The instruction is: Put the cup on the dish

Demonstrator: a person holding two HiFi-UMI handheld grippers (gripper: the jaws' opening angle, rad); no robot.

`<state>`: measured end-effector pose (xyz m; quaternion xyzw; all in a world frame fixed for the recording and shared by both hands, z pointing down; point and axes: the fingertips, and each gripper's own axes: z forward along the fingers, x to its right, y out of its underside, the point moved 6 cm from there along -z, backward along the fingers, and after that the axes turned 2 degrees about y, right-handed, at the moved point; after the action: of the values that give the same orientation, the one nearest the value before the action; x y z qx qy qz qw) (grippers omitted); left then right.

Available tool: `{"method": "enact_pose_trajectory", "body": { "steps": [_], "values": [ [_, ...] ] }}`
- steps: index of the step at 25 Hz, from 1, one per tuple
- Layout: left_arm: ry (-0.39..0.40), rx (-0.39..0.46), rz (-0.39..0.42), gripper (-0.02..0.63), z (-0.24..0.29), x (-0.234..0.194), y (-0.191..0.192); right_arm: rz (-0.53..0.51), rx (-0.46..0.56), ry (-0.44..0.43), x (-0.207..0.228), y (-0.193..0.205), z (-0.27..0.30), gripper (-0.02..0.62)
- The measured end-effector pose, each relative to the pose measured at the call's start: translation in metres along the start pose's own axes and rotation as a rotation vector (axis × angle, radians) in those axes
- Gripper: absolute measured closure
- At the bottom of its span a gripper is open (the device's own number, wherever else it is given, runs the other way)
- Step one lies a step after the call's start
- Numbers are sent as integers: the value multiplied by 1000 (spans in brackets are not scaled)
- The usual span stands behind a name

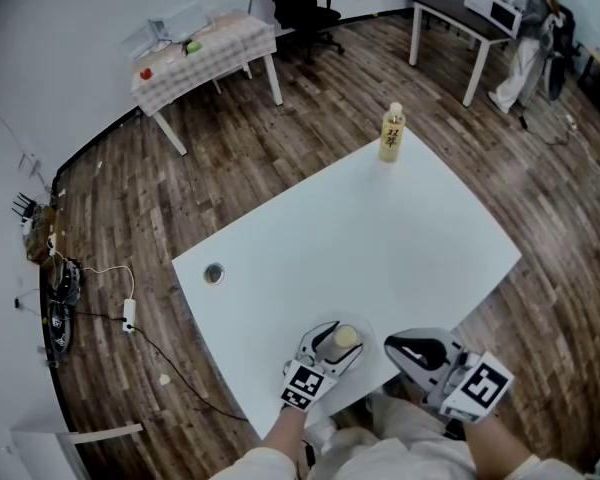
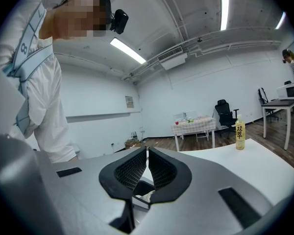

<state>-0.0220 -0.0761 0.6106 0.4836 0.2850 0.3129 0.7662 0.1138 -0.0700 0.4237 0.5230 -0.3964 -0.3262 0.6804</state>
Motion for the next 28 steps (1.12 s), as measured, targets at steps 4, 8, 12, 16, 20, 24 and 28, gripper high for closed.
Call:
{"method": "enact_pose_trajectory", "body": {
  "steps": [4, 8, 12, 16, 20, 24, 28],
  "values": [
    [15, 13, 15, 284, -2, 4, -9, 3, 2, 9, 1, -2, -3, 561],
    [-7, 54, 22, 282, -10, 7, -23, 0, 9, 8, -2, -2, -6, 561],
    [-38, 102, 29, 282, -20, 6, -41, -2, 10, 2, -4, -2, -7, 561],
    [-60, 149, 39, 283, -33, 5, -59, -3, 23, -3, -6, -3, -5, 561],
    [-71, 187, 52, 299, -44, 9, -76, -7, 30, -6, -7, -4, -5, 561],
    [-77, 211, 60, 405, -56, 15, -90, -15, 39, -7, -9, -7, -5, 561],
    [-70, 225, 77, 591, -70, 24, -100, -19, 48, -2, -16, -9, -6, 561]
  ]
}}
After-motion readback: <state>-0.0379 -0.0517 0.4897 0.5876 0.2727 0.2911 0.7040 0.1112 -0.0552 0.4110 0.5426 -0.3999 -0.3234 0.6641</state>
